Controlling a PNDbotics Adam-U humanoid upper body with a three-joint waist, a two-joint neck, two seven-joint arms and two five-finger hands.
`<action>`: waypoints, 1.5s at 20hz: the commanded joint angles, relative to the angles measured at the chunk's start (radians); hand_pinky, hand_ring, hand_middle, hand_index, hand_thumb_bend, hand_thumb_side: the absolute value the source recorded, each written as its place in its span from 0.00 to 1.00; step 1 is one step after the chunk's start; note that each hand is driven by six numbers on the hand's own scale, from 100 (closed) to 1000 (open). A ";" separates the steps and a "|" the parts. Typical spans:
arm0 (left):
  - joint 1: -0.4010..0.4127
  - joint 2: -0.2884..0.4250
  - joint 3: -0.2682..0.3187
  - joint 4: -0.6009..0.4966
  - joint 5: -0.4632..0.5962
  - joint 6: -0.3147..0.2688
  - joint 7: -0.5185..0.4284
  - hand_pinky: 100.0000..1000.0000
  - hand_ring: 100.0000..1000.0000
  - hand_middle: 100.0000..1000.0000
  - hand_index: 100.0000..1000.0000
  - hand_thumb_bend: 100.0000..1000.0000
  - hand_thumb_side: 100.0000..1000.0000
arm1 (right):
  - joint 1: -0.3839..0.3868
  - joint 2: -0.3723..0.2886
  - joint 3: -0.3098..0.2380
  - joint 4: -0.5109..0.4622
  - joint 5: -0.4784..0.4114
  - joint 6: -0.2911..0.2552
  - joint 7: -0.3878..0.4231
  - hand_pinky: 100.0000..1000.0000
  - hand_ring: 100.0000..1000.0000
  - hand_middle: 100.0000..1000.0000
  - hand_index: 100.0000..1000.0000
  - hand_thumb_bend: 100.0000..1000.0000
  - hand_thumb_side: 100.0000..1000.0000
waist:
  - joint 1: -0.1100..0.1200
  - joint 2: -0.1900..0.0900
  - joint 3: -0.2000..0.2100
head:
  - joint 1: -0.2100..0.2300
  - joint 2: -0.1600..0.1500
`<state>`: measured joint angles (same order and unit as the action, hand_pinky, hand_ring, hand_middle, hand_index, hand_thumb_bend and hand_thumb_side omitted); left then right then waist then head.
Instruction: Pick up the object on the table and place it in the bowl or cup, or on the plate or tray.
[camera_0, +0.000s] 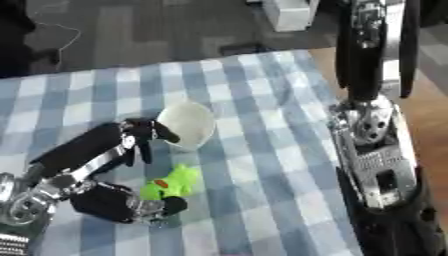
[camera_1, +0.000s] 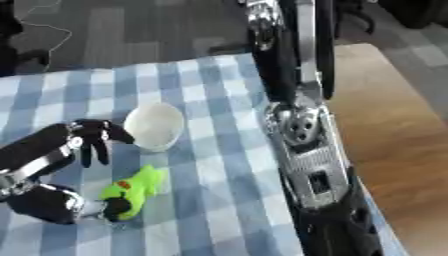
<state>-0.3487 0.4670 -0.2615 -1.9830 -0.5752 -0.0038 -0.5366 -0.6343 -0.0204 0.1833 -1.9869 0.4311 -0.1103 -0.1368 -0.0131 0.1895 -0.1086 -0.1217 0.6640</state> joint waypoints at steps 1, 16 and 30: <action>-0.013 0.005 -0.002 -0.017 0.021 -0.005 -0.016 0.33 0.50 0.74 0.85 0.53 0.75 | -0.014 -0.002 -0.003 -0.013 0.001 -0.004 0.000 0.50 0.40 0.54 0.62 0.00 0.91 | 0.004 -0.012 -0.001 | 0.007 0.001; 0.001 0.002 -0.003 -0.017 0.021 0.009 -0.074 0.34 0.51 0.74 0.86 0.53 0.74 | -0.016 -0.001 -0.003 -0.013 0.001 -0.006 0.001 0.50 0.40 0.54 0.61 0.00 0.91 | 0.004 -0.011 -0.004 | 0.006 0.002; 0.017 -0.003 -0.022 -0.017 -0.007 0.009 -0.087 0.37 0.52 0.75 0.86 0.55 0.76 | -0.019 0.002 -0.003 -0.013 0.002 -0.008 0.001 0.50 0.40 0.54 0.61 0.00 0.91 | 0.003 -0.008 -0.008 | 0.006 0.000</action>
<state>-0.3271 0.4513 -0.2799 -1.9830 -0.5691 0.0107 -0.6275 -0.6353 -0.0200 0.1833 -1.9869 0.4311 -0.1147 -0.1333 -0.0115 0.1947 -0.1150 -0.1220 0.6641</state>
